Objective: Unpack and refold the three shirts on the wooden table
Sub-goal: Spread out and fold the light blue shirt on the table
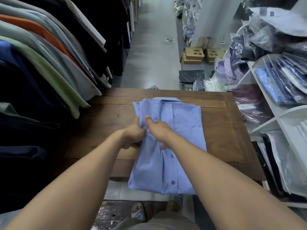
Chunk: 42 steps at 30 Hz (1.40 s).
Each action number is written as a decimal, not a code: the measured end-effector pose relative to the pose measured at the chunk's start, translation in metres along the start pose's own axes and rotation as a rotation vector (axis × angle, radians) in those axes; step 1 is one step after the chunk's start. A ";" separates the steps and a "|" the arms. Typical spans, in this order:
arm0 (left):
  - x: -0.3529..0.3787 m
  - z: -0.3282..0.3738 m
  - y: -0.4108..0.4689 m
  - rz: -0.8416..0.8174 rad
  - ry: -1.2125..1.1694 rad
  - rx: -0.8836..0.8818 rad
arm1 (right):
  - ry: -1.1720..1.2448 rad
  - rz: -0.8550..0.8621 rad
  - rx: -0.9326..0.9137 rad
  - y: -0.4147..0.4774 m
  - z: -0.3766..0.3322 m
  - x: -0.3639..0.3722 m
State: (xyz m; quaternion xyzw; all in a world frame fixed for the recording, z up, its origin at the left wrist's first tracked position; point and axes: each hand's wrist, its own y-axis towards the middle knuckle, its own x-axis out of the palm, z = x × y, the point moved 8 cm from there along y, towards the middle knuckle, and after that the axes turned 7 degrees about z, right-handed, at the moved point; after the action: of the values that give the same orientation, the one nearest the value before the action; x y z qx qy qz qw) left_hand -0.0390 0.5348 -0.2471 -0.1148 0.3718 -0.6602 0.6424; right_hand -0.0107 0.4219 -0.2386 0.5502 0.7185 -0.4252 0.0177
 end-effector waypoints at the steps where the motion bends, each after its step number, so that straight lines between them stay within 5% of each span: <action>1: 0.004 0.007 -0.004 -0.044 0.009 0.023 | 0.069 -0.032 0.051 -0.001 -0.001 0.004; 5: 0.028 0.029 -0.022 -0.203 -0.145 0.044 | 0.342 -0.128 0.142 -0.002 -0.006 0.008; 11: 0.031 0.015 -0.026 -0.360 -0.542 -0.105 | 0.372 -0.082 0.071 0.000 0.003 -0.002; 13: 0.031 0.009 -0.024 -0.315 -0.553 -0.137 | 0.368 -0.064 0.079 -0.004 0.009 -0.001; 19: -0.010 -0.021 0.001 0.208 -0.435 -0.123 | 0.251 0.071 0.090 -0.006 0.027 -0.021; 23: -0.011 -0.037 0.003 0.238 -0.434 -0.175 | 0.312 0.007 0.128 -0.010 0.023 -0.016; 27: -0.019 -0.045 -0.006 0.273 -0.531 -0.207 | 0.557 -0.234 0.149 -0.027 -0.001 -0.006; 33: -0.064 -0.048 -0.022 0.253 -0.869 -0.017 | 0.766 -0.458 -0.027 -0.042 -0.031 -0.010; 38: -0.064 -0.041 -0.026 0.155 -0.805 0.010 | 0.711 -0.332 0.045 -0.029 0.002 -0.022; 42: -0.076 -0.069 -0.015 0.407 -0.476 -0.091 | 0.481 0.030 0.154 -0.010 0.048 -0.046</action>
State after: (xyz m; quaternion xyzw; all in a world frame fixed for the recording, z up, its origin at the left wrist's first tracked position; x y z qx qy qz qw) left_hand -0.0822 0.6281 -0.2607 -0.2181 0.2556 -0.4552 0.8246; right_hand -0.0218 0.3557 -0.2410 0.6461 0.6591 -0.3351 -0.1895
